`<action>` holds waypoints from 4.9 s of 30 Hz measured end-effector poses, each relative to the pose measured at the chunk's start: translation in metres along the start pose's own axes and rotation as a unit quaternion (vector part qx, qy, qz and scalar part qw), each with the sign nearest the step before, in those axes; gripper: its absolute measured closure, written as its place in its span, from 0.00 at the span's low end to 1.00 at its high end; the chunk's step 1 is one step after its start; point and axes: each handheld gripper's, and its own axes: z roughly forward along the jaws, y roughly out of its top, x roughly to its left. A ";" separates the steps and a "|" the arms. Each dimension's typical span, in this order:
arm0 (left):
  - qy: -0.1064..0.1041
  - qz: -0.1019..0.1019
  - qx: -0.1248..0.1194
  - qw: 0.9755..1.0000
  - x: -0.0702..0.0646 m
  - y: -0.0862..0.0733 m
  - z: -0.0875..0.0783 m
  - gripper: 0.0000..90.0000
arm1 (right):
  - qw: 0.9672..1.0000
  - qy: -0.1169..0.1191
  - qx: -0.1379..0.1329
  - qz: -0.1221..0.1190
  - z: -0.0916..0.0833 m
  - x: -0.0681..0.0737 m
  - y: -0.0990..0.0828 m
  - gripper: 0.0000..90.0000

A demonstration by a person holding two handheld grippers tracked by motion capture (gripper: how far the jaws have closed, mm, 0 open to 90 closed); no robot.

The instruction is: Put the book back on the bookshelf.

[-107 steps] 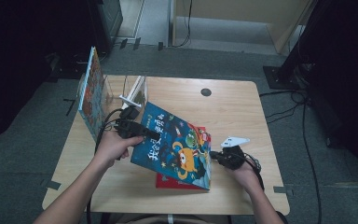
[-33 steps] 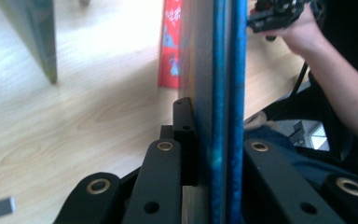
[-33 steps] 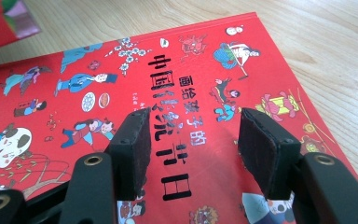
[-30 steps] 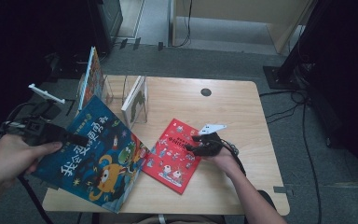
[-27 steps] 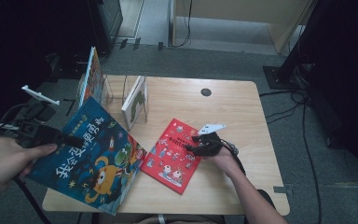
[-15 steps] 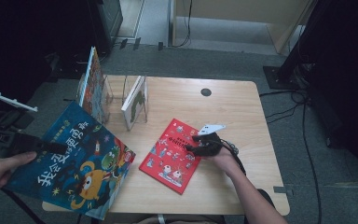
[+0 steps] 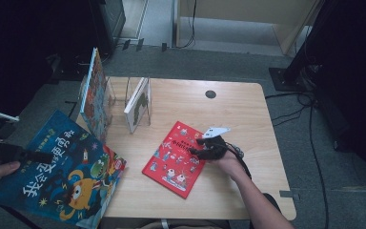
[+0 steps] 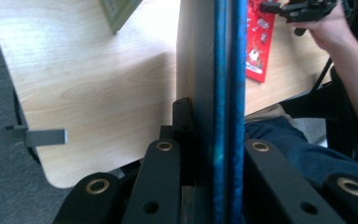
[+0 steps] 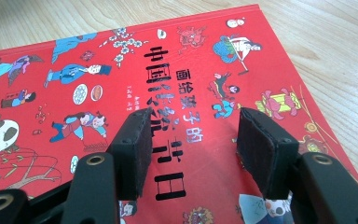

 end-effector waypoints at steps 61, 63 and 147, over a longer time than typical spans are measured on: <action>0.052 -0.105 -0.056 0.992 0.062 0.061 -0.044 0.92 | 1.000 0.003 0.003 0.001 0.001 0.002 0.001 0.52; 0.054 -0.106 -0.059 0.991 0.060 0.067 -0.043 0.92 | 1.000 0.003 0.005 0.001 0.000 0.002 0.001 0.52; 0.049 -0.069 -0.102 0.991 0.090 0.222 0.005 0.72 | 0.999 -0.036 -0.022 -0.021 -0.022 0.024 -0.031 0.49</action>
